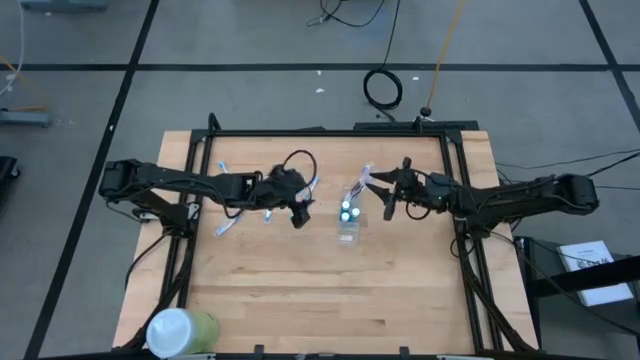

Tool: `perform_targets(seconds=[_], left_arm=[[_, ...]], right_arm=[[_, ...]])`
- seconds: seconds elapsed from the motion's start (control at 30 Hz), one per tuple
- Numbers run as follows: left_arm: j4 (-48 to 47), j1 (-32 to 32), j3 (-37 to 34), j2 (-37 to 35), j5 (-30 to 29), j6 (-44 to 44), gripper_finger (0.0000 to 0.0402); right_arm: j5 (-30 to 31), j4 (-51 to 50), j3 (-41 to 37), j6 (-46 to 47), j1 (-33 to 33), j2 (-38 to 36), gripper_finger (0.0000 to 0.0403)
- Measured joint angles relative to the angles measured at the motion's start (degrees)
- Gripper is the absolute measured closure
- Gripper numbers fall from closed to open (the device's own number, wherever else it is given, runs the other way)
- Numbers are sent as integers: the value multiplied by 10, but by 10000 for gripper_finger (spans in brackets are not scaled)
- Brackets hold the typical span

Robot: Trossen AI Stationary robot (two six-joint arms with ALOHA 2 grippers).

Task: Pick & Place toothbrushing station
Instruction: Put the blue toothbrush into the transparent organizer

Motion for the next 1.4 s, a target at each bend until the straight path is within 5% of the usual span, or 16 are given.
perform_targets(seconds=[0.2, 0.4, 0.7, 1.03, 1.4], left_arm=[[-233, 5, 0, 1, -132, -199, 149], [-414, 55, -5, 1, -134, -382, 149], [-358, 169, -113, 2, -41, -405, 149], [-365, 228, -183, 2, -49, -508, 149], [-214, 237, -232, 1, -40, -437, 149]], right_arm=[[0, -9, 0, 0, 0, -10, 257], [0, -9, 0, 0, 0, -10, 257], [-1, -18, 0, 0, 0, -10, 257], [-1, -28, 0, 0, 0, -10, 257], [-1, -27, 0, 0, 0, -10, 257]])
